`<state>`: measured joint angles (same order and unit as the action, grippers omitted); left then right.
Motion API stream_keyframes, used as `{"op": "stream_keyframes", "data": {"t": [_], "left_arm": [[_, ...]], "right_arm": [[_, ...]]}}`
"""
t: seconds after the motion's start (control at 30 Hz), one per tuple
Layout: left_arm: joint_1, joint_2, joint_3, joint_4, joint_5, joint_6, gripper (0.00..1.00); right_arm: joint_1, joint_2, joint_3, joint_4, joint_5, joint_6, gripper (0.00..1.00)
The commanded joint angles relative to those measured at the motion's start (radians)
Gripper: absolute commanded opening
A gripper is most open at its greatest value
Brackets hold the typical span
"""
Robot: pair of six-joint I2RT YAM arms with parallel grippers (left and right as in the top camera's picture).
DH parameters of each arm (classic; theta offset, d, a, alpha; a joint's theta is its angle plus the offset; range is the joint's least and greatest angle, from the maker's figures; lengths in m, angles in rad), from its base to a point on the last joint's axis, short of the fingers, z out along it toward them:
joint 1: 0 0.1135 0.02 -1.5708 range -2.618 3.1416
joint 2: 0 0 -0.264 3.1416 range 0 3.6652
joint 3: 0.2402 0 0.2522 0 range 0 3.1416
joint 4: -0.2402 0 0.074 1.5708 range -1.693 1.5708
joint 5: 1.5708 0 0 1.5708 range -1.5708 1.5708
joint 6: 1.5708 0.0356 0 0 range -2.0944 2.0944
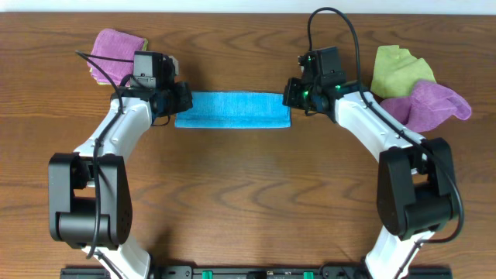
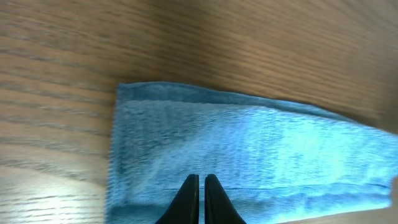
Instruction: Fold the cloth
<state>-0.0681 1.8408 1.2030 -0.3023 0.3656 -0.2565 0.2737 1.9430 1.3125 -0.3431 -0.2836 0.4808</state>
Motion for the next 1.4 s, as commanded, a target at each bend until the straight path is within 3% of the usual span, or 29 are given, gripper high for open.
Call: {"op": "stream_keyframes", "data": {"t": [0.0, 0.23, 0.37, 0.47, 0.9, 1.37], "left_arm": [[0.001, 0.005, 0.024, 0.001, 0.041, 0.011, 0.06], [-0.06, 0.005, 0.024, 0.0, -0.162, 0.115, 0.05], [-0.127, 0.005, 0.024, 0.01, -0.365, 0.154, 0.06], [-0.156, 0.005, 0.024, 0.041, -0.428, 0.157, 0.06], [-0.15, 0.094, 0.024, 0.128, -0.418, 0.142, 0.06], [-0.15, 0.147, 0.023, 0.066, -0.391, 0.118, 0.06]], "right_arm": [[0.024, -0.014, 0.015, 0.008, -0.006, -0.066, 0.01], [0.13, -0.013, 0.016, 0.02, 0.187, -0.251, 0.02], [0.171, -0.01, 0.015, -0.004, 0.308, -0.27, 0.02], [0.173, -0.005, 0.015, -0.009, 0.346, -0.27, 0.02], [0.165, 0.065, 0.015, 0.038, 0.367, -0.269, 0.02], [0.161, 0.16, 0.015, 0.006, 0.366, -0.269, 0.02]]}}
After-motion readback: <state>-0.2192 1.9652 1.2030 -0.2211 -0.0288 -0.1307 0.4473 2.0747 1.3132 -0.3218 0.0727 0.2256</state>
